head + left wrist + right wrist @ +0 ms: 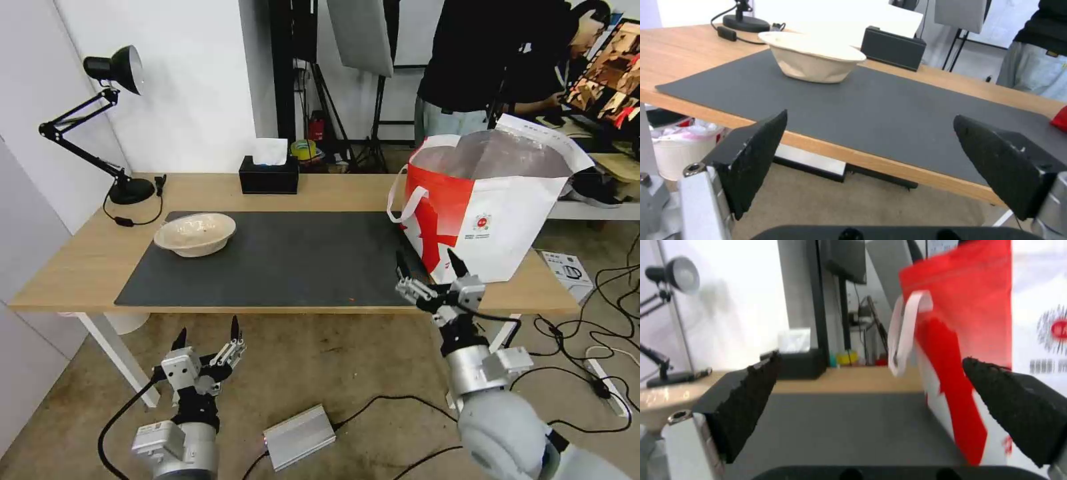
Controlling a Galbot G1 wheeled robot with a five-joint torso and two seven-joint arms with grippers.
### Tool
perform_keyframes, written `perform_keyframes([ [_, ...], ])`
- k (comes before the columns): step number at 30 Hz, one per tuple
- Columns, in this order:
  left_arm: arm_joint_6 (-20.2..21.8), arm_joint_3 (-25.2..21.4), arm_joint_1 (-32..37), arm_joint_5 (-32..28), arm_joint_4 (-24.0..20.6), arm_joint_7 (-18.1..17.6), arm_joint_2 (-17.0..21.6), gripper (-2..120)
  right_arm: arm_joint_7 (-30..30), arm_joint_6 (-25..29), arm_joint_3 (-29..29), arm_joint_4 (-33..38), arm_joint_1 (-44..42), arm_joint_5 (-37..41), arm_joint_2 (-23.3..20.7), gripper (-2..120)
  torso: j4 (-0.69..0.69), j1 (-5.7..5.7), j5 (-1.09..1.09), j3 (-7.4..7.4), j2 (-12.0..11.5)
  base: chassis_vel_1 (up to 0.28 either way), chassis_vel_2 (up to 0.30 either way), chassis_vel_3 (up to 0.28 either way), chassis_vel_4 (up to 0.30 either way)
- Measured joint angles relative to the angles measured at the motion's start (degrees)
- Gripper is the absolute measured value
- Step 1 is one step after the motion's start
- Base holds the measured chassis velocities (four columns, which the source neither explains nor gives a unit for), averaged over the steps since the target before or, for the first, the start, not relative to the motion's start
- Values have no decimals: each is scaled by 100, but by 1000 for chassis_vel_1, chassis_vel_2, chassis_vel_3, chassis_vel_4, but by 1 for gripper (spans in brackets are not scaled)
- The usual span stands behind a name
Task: Pick up the trash from the table and place it into the takeout bag.
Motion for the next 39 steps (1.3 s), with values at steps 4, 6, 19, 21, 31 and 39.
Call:
perform_keyframes([
  [4, -1, 5, -2, 2, 14, 1, 0, 100, 112, -51, -143, 0, -163, -79, 6, 100, -1, 0, 0, 0, 0, 0, 0, 0, 0],
  [6, -2, 2, -8, 3, 19, 1, 0, 100, 176, -124, -201, 13, -282, -112, 10, 100, 0, 1, 0, 0, 0, 0, 0, 0, 0],
  [19, -11, -24, -10, 4, 22, 1, -2, 100, 646, -665, -232, 324, -619, -121, -148, 100, 0, 0, 0, 0, 0, 0, 0, 0, 0],
  [21, -11, -22, -10, 4, 21, 1, -2, 100, 662, -756, -230, 349, -703, -116, -186, 100, -1, 0, 0, 0, 0, 0, 0, 0, 0],
  [31, -12, -33, -18, -1, 25, 0, -2, 100, 860, -1030, -239, 350, -783, -128, -196, 100, 0, 1, 0, 0, 0, 0, 0, 0, 0],
  [39, -12, -33, -31, -9, 48, 0, -2, 100, 943, -1194, -243, 413, -871, -135, -200, 100, 0, 1, 0, 0, 0, 0, 0, 0, 0],
])
